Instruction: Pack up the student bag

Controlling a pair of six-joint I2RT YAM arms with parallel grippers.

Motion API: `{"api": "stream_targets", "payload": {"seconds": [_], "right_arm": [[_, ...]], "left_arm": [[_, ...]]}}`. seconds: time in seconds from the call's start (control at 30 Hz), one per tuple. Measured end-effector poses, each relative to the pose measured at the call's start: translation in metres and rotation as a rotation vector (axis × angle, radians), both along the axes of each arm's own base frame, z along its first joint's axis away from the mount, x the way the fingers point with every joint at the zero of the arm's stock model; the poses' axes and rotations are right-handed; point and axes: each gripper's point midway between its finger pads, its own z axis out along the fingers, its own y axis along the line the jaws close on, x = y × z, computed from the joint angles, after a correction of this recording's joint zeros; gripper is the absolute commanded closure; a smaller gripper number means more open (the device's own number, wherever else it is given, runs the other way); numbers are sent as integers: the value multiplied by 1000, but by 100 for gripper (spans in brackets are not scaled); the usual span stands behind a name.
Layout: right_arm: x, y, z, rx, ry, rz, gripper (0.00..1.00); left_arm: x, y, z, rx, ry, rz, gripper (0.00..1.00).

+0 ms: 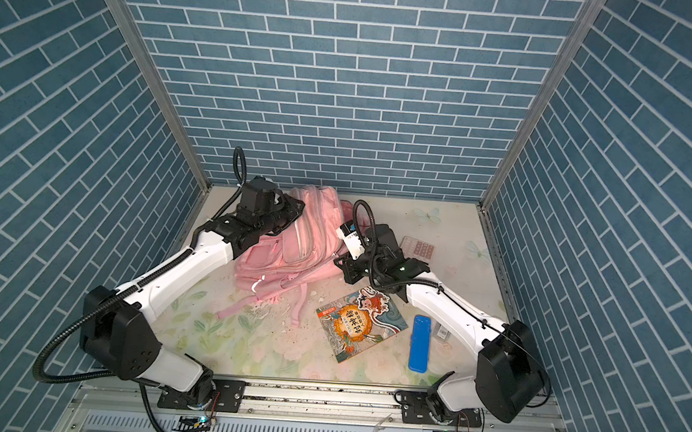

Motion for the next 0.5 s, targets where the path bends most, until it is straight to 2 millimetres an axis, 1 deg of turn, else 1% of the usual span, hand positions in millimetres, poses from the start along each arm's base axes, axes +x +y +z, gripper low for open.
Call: {"api": "stream_targets", "payload": {"seconds": [0.1,0.2,0.27,0.33,0.4,0.5], "right_arm": [[1,-2,-7,-26,-10,18,100],[3,-4,-12,-44,-14,25,100],[4,-5,-11,-42,-23,25,100],[6,-5,-10,-37,-31,23,100],[7,-5,-12,-35,-33,21,100],[6,-6,-15,-34,-31,22,100]], "left_arm": [[1,-7,-8,53,1,-63,31],[-8,-11,-21,141,14,-135,31],[-17,-16,-30,220,23,-191,31],[-30,-25,-41,311,39,-254,31],[-44,-41,-53,409,54,-336,31],[-62,-55,-72,517,81,-426,31]]}}
